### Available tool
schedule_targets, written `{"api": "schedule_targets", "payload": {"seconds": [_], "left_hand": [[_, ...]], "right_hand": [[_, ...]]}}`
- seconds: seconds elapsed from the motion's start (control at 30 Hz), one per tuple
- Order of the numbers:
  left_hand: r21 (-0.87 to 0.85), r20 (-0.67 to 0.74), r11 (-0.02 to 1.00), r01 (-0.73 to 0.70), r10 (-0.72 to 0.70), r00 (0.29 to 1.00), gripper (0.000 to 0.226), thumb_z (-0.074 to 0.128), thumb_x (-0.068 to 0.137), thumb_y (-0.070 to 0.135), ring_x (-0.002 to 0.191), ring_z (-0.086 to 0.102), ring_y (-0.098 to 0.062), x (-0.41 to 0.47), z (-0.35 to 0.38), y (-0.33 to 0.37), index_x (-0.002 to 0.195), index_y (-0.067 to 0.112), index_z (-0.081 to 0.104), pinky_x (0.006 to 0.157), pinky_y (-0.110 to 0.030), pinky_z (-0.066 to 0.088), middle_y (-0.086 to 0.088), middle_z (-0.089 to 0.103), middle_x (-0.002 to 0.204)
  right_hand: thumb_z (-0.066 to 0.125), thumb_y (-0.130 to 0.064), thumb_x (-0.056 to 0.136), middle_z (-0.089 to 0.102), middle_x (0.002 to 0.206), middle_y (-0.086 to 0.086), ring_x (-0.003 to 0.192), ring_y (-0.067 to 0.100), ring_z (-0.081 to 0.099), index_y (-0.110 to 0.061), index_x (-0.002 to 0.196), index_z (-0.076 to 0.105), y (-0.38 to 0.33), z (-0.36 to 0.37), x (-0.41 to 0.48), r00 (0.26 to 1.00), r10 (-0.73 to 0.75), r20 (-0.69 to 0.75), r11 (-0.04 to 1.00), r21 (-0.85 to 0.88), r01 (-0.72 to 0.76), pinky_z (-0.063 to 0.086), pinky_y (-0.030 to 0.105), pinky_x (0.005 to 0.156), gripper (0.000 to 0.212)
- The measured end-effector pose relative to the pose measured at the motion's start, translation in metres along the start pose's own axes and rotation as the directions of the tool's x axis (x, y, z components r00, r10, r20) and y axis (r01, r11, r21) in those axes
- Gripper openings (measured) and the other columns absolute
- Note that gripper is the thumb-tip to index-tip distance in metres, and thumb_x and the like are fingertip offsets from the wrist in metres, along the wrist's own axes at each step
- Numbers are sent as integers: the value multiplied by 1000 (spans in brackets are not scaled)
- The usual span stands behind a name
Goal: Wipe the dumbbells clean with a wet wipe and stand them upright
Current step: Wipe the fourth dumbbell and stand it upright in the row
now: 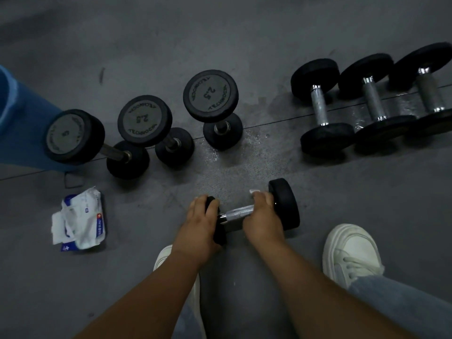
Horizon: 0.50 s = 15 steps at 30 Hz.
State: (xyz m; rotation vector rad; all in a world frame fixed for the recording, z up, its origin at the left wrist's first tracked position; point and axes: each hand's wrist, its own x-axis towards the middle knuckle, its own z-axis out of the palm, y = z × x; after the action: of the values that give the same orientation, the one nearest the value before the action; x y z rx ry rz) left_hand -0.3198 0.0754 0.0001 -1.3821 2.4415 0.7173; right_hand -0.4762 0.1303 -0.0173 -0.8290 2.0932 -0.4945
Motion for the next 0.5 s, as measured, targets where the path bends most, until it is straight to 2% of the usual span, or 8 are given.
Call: {"api": "schedule_targets", "payload": {"seconds": [0.13, 0.27, 0.33, 0.4, 0.43, 0.5], "left_hand": [[-11, -22, 1000, -10, 10, 1000, 102, 85, 58, 27, 143, 22, -26, 0, 1, 2, 146, 19, 33, 95, -40, 52, -5, 16, 153], [-4, -34, 999, -34, 34, 999, 102, 86, 54, 28, 140, 28, -28, 2, 5, -3, 143, 17, 38, 95, -41, 53, -7, 22, 151], [-1, -49, 999, -36, 36, 998, 99, 86, 55, 28, 139, 29, -27, 1, 4, -2, 142, 17, 39, 92, -41, 54, -6, 24, 150], [-7, -60, 999, -37, 36, 998, 98, 86, 55, 28, 139, 30, -28, 1, 4, -2, 141, 17, 40, 90, -42, 55, -6, 24, 149], [-11, -56, 999, -33, 32, 998, 99, 86, 55, 28, 139, 30, -28, 1, 4, -3, 141, 17, 39, 91, -41, 54, -6, 24, 150], [-4, -36, 1000, -22, 22, 999, 100, 86, 56, 28, 140, 26, -26, 3, 3, -4, 143, 19, 37, 94, -39, 52, -5, 22, 151]], "right_hand": [[50, 4, 83, 5, 160, -14, 127, 21, 47, -24, 151, 25, 8, 9, -23, 993, -113, -18, 993, -40, 113, 44, 24, 93, 78], [48, 6, 82, 13, 156, -17, 119, 23, 56, -30, 148, 27, 3, -1, -5, 1000, -23, -11, 999, 34, 24, 51, 36, 91, 78], [48, 5, 84, 6, 160, -11, 119, 22, 55, -24, 153, 18, 2, 1, -16, 997, -79, 5, 994, -76, 79, 49, 33, 94, 80], [48, 0, 89, -13, 162, -6, 124, 23, 50, -19, 156, 4, 7, 9, -34, 981, -151, 118, 964, -203, 173, 43, 29, 98, 82], [48, -2, 90, -16, 161, -6, 126, 24, 47, -19, 156, 2, 10, 11, -35, 976, -168, 141, 956, -218, 196, 41, 28, 99, 83], [49, 0, 88, -8, 162, -6, 125, 24, 49, -22, 156, 5, 13, 9, -24, 986, -145, 78, 963, -219, 159, 43, 29, 97, 83]]}}
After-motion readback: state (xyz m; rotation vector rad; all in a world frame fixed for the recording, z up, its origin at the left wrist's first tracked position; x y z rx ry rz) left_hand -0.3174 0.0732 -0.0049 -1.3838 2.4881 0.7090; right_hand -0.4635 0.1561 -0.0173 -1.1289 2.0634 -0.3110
